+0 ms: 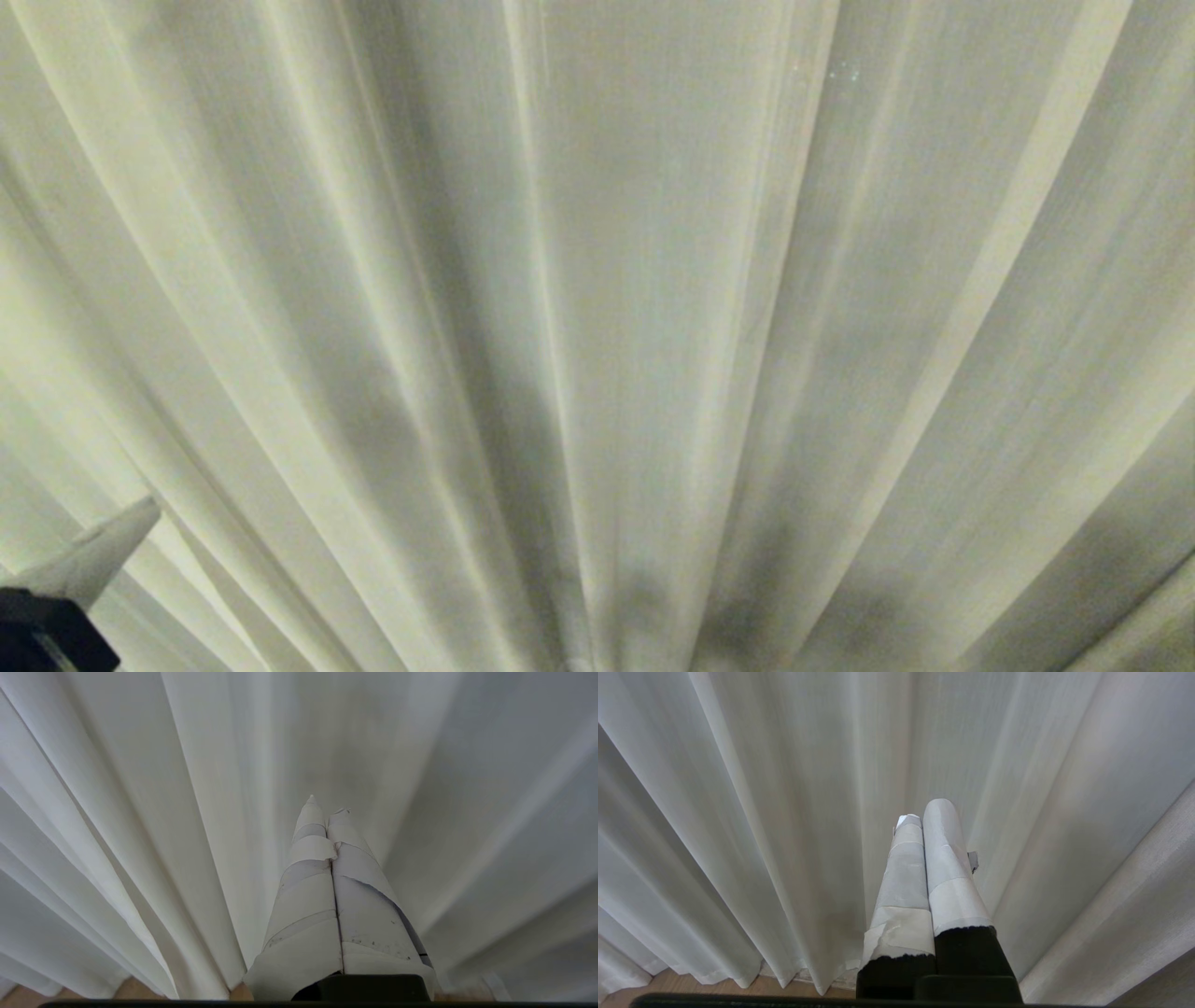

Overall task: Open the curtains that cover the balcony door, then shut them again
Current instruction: Close the outer curtains on both sides

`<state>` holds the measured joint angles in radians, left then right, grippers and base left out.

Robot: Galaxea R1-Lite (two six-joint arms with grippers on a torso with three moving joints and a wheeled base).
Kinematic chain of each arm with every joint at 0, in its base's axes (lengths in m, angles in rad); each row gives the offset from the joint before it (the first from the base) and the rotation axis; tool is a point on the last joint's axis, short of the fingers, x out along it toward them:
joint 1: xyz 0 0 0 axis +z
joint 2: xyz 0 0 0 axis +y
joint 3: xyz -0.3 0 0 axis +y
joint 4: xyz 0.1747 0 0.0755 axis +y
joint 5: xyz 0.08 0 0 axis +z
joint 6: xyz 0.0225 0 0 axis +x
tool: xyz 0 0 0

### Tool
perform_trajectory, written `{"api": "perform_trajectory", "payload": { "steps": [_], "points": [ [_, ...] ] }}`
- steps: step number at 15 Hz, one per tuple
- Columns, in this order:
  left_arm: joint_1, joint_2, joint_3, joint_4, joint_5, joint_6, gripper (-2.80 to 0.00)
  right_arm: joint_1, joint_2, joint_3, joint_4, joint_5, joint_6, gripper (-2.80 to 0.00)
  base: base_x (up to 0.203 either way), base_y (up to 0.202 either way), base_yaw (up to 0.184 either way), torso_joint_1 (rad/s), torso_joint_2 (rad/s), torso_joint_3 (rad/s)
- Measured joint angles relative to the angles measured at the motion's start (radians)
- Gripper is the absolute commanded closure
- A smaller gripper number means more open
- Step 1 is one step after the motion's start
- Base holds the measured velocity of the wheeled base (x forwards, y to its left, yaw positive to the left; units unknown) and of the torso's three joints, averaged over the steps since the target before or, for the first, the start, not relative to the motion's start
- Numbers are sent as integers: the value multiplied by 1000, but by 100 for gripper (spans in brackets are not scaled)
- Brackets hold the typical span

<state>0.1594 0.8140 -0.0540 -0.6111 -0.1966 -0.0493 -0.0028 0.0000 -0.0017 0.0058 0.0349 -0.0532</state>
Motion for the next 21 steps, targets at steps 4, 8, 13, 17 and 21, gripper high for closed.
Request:
{"api": "perform_trajectory", "payload": {
  "steps": [4, 8, 13, 17, 21],
  "points": [
    [-110, -179, 48, 213, 7, 26, 0, 0, 0, 0, 0, 0, 0, 0, 0, 0, 0, 0, 0, 0],
    [-186, -362, 53, 457, 57, 40, 0, 0, 0, 0, 0, 0, 0, 0, 0, 0, 0, 0, 0, 0],
    [-187, -557, 54, 564, 181, 42, 0, 0, 0, 0, 0, 0, 0, 0, 0, 0, 0, 0, 0, 0],
    [-168, -678, 54, 609, 195, 41, 0, 0, 0, 0, 0, 0, 0, 0, 0, 0, 0, 0, 0, 0],
    [-161, -782, 54, 610, 197, 38, 0, 0, 0, 0, 0, 0, 0, 0, 0, 0, 0, 0, 0, 0]
  ]
}}
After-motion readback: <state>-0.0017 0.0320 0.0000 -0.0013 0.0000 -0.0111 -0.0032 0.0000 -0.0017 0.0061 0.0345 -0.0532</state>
